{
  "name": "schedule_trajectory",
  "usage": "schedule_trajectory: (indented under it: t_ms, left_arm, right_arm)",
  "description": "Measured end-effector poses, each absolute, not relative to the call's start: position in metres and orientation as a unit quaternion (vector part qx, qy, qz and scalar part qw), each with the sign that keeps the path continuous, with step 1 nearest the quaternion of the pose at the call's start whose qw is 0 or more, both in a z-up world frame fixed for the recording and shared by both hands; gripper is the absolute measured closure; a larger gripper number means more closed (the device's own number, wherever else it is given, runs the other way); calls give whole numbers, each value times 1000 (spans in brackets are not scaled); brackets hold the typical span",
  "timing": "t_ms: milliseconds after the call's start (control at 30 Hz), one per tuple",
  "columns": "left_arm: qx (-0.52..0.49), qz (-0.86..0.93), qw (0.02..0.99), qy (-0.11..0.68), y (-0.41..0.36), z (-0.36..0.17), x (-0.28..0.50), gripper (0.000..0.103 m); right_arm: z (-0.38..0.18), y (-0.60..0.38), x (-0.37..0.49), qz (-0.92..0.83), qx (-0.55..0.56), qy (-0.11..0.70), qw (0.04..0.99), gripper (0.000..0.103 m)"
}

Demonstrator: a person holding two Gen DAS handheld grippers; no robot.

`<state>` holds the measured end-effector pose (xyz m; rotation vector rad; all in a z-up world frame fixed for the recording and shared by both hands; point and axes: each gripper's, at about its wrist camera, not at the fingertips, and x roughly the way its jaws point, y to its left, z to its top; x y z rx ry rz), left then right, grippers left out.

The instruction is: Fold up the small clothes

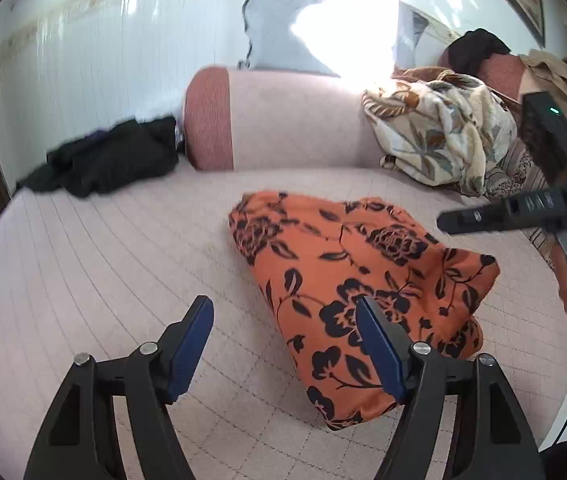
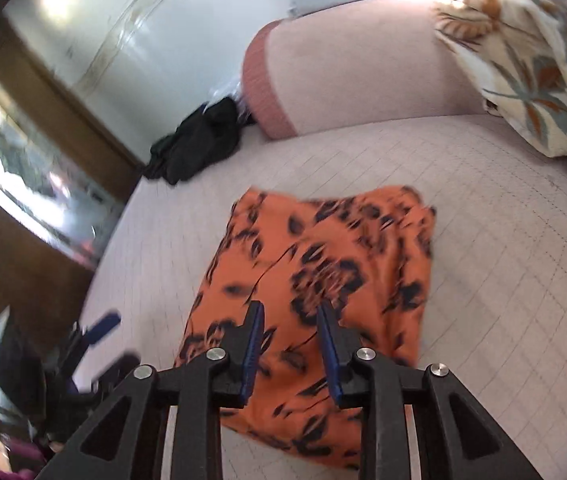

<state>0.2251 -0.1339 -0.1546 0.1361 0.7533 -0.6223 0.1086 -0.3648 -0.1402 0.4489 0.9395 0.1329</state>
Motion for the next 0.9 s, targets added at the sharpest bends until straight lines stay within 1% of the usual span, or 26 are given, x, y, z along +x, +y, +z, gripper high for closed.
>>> schedule_trajectory:
  t_ms: [33,67,100,133,167,200,267,333,367,467,567,667,733,767,800,833,867,900]
  left_arm:
    - [60,-303,872,380,-137,-163,229,38]
    - [57,-306,863,398,-140,-174,232,39]
    - [67,-300,858,412,-145,-186,235,39]
    - [98,-287,850,431,-152,-201,236,39]
    - [126,-276,842,447,-155,-213,234,39]
    - [127,-276,841,447,-151,-214,233,39]
    - [137,-278,837,450,-148,-207,233,39]
    - [144,-277,842,440,-143,-201,230,40]
    - [131,-277,845,438,-138,-197,228,40]
    - [64,-286,854,430,-121,-185,234,40]
    - [19,-286,872,398,-117,-168,239,40]
    - [49,-288,878,378,-135,-169,235,40]
    - [94,-288,862,407,-154,-188,234,39]
    - [128,-288,842,437,-163,-203,234,38]
    - [145,-288,834,448,-167,-215,232,37]
    - [137,-287,839,441,-167,-216,230,35]
    - [138,-283,839,443,-167,-215,231,34]
    - [139,-287,838,444,-166,-212,231,34]
  right_arm:
    - [-148,-356,107,44,202,457,865,74]
    - [-161,-355,104,16,206,472,857,74]
    - [-181,-357,98,-7,227,495,839,74]
    - [-200,-359,88,-12,249,515,820,73]
    - [-218,-355,77,-6,268,526,807,76]
    - [-222,-349,64,1,265,518,813,76]
    - [-213,-343,55,0,244,528,813,77]
    - [-202,-345,60,2,254,555,792,78]
    - [-192,-347,65,9,257,556,790,77]
    - [-160,-362,86,14,275,499,822,77]
    - [-153,-373,127,-6,291,472,832,77]
    - [-161,-383,178,-29,303,459,835,77]
    - [-178,-391,206,-54,312,466,826,77]
    - [-188,-395,219,-64,315,482,815,77]
    - [-201,-398,229,-87,305,501,805,77]
    - [-217,-403,235,-101,305,516,794,82]
    - [-224,-409,236,-101,322,511,791,86]
    - [-221,-414,232,-98,338,498,793,87]
